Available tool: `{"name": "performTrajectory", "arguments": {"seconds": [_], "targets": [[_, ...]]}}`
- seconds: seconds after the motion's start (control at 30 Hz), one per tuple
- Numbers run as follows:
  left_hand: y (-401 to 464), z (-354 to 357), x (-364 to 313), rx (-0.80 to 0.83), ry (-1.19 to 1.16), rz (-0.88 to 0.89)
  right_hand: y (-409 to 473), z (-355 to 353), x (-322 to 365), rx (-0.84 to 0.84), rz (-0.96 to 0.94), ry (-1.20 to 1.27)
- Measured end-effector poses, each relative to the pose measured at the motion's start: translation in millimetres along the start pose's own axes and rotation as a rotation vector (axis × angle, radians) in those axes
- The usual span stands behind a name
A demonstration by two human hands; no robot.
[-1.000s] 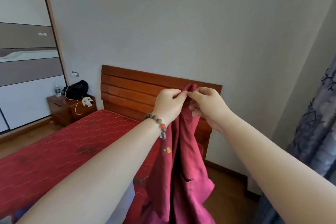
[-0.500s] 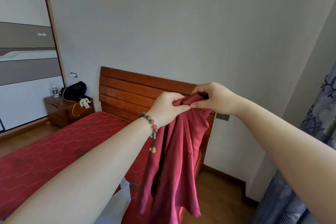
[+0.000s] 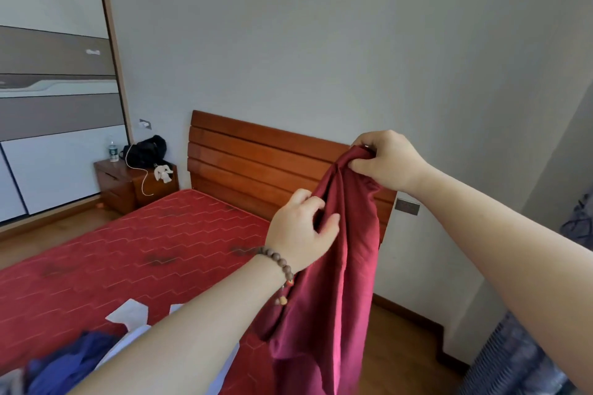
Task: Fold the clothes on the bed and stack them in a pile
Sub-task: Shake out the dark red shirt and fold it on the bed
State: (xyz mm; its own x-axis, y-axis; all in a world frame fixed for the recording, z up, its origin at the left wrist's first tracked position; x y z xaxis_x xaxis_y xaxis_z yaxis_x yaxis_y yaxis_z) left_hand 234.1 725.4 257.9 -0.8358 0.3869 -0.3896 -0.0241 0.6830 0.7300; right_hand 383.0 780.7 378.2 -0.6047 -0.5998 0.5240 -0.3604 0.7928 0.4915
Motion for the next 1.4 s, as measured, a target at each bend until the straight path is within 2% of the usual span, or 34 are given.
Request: {"name": "performTrajectory", "arguments": {"seconds": [0.17,0.37,0.53,0.7,0.83,0.97,1.03,1.1,1.13,1.27,1.4], "targets": [[-2,22,-1,0.13,0.209,-0.132,2,7,10,0.044,0.011,0.049],[-6,31,20,0.248,0.248,-0.238,-1,-5,4,0.032,0.016,0.11],[-2,16,43,0.23,0.09,-0.147,-15,-19,0,0.236,-0.097,0.089],[7,-2,66,0.25,0.103,-0.041,-19,-23,-9,0.28,-0.092,0.036],[19,-19,73,0.244,0.144,-0.002,-16,-25,-13,0.227,-0.084,-0.04],[33,-46,77,0.014,0.035,0.01,-8,-29,-10,-0.011,-0.082,0.02],[29,-45,78,0.126,0.079,0.056,-5,-23,-4,-0.047,-0.117,-0.027],[18,-34,80,0.353,0.217,0.103,-5,-9,2,0.102,-0.144,-0.17],[12,-31,83,0.409,0.26,0.101,-4,-3,3,0.138,-0.161,-0.21],[4,-33,91,0.257,0.149,0.026,3,2,17,0.055,-0.239,-0.124],[-3,-30,85,0.285,0.099,0.06,7,9,26,0.251,-0.226,-0.163]]}}
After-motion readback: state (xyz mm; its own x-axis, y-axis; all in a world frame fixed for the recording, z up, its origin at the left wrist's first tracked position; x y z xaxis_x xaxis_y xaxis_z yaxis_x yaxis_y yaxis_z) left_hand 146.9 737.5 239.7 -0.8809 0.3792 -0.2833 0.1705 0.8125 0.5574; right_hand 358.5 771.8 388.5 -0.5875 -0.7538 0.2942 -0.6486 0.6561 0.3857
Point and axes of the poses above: each hand's wrist, its own y-axis towards the middle knuckle, its own z-axis out of the palm, x = y × z, the point moved 3 cm from there along y, towards the middle knuckle, and after that the axes turned 8 degrees about y, right-handed, at the moved point
